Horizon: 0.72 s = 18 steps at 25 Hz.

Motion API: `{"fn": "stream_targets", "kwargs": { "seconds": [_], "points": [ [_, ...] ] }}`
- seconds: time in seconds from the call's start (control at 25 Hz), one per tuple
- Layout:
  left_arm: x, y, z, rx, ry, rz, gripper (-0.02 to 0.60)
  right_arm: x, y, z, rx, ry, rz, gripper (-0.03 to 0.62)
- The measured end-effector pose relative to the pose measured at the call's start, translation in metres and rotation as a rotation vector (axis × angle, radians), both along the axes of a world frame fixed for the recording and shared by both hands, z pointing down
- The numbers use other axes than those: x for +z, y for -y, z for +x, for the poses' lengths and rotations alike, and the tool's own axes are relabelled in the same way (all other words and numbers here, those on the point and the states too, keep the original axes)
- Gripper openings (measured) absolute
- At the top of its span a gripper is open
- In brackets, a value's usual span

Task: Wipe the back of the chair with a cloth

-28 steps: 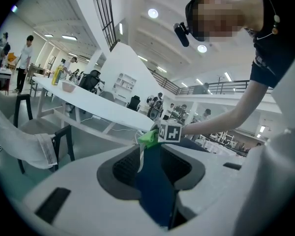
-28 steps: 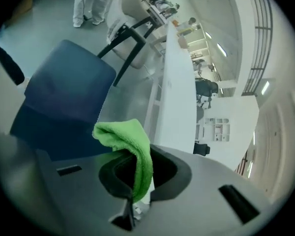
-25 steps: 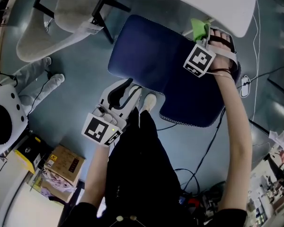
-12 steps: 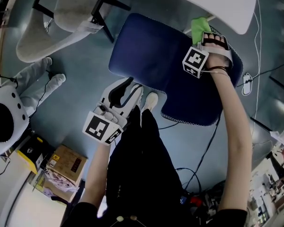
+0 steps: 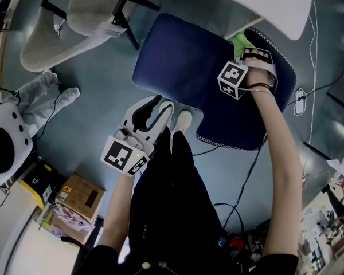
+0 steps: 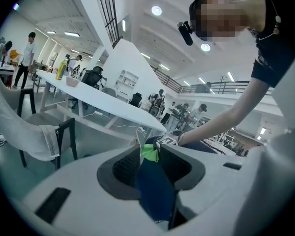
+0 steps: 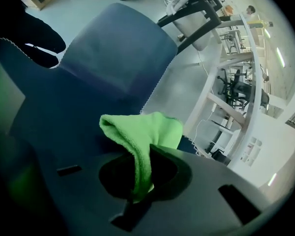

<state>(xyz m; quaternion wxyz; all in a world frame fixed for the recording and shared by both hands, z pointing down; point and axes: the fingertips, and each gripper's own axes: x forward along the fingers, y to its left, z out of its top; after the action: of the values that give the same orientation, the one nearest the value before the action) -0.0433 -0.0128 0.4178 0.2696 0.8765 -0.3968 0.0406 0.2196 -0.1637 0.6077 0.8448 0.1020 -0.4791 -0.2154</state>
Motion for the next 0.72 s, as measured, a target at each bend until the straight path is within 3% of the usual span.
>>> {"fn": "stream_targets", "kwargs": {
  "seconds": [0.2, 0.44, 0.6, 0.72],
  "points": [
    [-0.001, -0.001, 0.005, 0.009, -0.004, 0.006, 0.13, 0.007, -0.017, 0.0, 0.002, -0.023, -0.053, 0.02],
    [-0.002, -0.004, 0.004, 0.016, -0.005, 0.005, 0.13, 0.022, -0.063, -0.006, 0.163, 0.005, -0.219, 0.02],
    [-0.001, -0.007, 0.003, 0.019, -0.006, 0.002, 0.13, 0.025, -0.082, -0.003, 0.078, -0.074, -0.239, 0.019],
    [0.001, -0.009, -0.001, 0.011, -0.008, -0.002, 0.13, 0.024, -0.091, -0.006, 0.111, -0.059, -0.26, 0.018]
  ]
}}
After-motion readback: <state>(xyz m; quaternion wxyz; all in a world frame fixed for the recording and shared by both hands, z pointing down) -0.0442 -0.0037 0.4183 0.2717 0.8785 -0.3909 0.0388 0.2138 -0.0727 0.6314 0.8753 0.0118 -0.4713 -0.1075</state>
